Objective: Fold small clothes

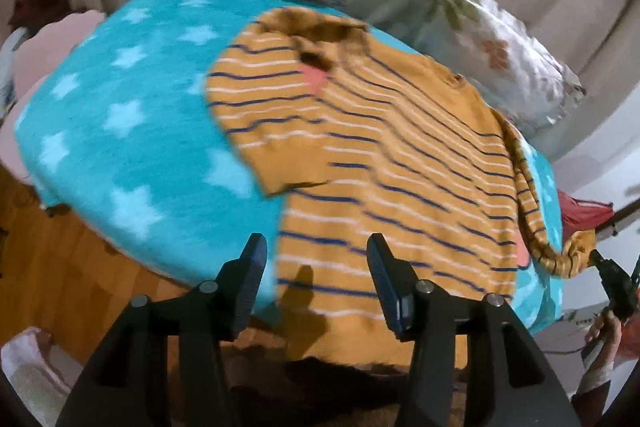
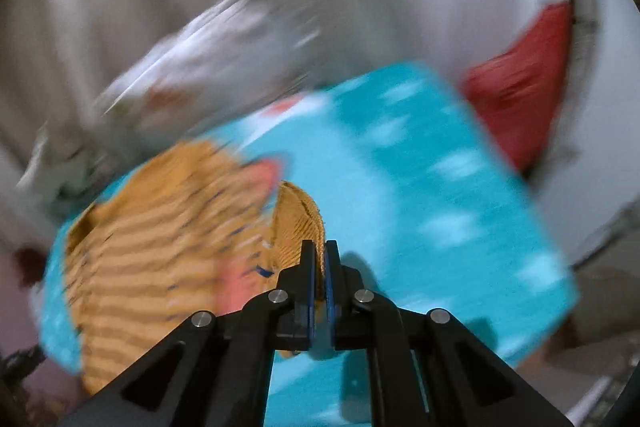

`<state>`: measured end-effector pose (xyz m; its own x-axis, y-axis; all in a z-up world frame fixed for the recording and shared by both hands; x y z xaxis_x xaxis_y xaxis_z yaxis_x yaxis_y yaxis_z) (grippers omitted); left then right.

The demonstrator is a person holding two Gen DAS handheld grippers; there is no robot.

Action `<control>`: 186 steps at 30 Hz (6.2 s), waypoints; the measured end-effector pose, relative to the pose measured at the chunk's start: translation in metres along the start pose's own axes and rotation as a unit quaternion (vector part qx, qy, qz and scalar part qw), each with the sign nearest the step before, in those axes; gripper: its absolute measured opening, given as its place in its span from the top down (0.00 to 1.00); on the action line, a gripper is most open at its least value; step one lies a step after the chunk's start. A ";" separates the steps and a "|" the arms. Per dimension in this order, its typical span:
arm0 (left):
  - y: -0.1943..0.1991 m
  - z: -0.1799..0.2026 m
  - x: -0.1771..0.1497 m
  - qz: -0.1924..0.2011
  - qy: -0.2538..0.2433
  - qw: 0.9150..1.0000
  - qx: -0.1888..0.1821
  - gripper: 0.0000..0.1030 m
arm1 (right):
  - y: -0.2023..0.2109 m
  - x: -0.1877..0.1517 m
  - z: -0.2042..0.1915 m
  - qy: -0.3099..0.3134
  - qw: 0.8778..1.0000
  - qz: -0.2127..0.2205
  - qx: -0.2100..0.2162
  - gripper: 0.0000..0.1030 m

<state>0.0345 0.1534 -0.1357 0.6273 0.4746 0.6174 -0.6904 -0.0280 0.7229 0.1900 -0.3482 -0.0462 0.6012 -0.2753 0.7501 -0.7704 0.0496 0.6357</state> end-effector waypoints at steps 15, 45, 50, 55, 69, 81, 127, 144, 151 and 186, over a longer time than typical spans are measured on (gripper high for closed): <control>-0.024 0.042 0.006 -0.020 -0.016 1.000 0.016 0.47 | -0.037 -0.032 0.070 -0.041 0.996 -0.016 -0.078 0.46; -0.069 0.073 0.001 -0.075 -0.007 0.997 -0.016 0.47 | 0.003 -0.030 0.007 0.047 0.994 -0.060 0.073 0.84; -0.082 0.098 -0.014 -0.104 -0.036 0.993 -0.034 0.47 | -0.001 -0.155 0.038 0.029 0.974 -0.217 0.058 0.71; -0.091 0.120 -0.026 -0.126 -0.065 0.989 -0.051 0.47 | 0.020 -0.165 0.094 -0.041 0.977 -0.211 -0.006 0.48; -0.089 0.103 -0.029 -0.124 -0.039 0.991 -0.030 0.45 | 0.043 -0.112 0.213 -0.230 0.946 -0.069 -0.217 0.43; -0.083 0.133 -0.040 -0.125 -0.079 0.988 -0.051 0.45 | -0.019 -0.130 0.134 -0.367 0.925 -0.099 -0.007 0.48; -0.091 0.110 -0.037 -0.125 -0.042 0.991 -0.019 0.43 | -0.038 -0.117 0.118 -0.395 0.915 -0.073 0.044 0.46; -0.066 0.038 -0.012 -0.069 -0.014 0.997 0.040 0.43 | -0.093 -0.042 0.119 -0.279 0.957 -0.043 -0.072 0.88; -0.059 -0.028 0.009 -0.059 0.055 0.997 0.015 0.40 | -0.101 0.018 -0.049 -0.146 0.987 -0.034 0.053 0.89; -0.021 -0.310 0.065 -0.025 0.224 0.972 0.068 0.38 | -0.114 -0.202 -0.539 0.312 0.908 -0.157 0.232 0.46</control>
<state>-0.0218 0.4571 -0.2073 0.4179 0.8132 0.4051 -0.5896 -0.0965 0.8019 0.2707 0.2191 -0.1722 0.6976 0.3994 0.5949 -0.4595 -0.3877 0.7991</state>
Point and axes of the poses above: each gripper's, at about its wrist camera, not at the fingertips, and y roughly against the way its jaws point, z to its right, x to its top, the point moved 10 cm from there along -y, roughly the way its jaws point, and after that the axes turned 14 degrees about z, right-handed, at the moved point
